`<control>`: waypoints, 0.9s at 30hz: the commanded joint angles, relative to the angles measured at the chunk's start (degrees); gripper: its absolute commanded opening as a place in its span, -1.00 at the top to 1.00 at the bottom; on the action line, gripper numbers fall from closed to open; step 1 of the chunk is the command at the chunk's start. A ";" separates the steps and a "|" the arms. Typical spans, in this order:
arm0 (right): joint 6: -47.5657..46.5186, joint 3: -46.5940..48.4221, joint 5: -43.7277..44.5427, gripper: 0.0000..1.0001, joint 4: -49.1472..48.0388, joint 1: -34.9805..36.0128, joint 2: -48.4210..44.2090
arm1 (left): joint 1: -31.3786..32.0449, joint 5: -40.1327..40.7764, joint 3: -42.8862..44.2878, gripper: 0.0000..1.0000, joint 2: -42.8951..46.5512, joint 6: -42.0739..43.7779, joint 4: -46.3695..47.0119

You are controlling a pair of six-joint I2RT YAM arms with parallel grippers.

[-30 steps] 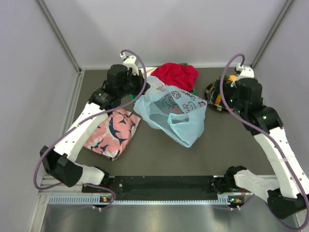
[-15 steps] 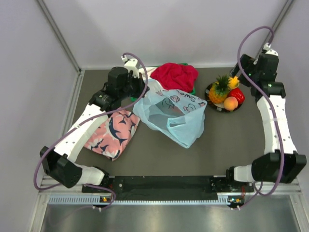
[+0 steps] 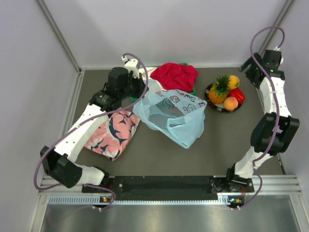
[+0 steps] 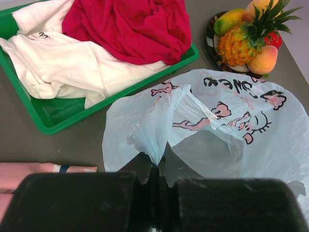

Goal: Place the fruits into the plastic bag

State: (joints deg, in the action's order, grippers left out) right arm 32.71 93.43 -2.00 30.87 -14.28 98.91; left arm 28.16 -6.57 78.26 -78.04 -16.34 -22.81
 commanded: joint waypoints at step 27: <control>3.41 1.14 -3.28 -0.89 -8.29 0.04 10.77 | -0.04 -2.22 -0.39 1.00 0.17 0.43 2.86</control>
State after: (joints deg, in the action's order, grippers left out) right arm 35.86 94.15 -4.78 25.69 -14.72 109.36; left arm 28.16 -8.97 78.08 -78.41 -16.51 -22.61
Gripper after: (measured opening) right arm 0.947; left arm 0.016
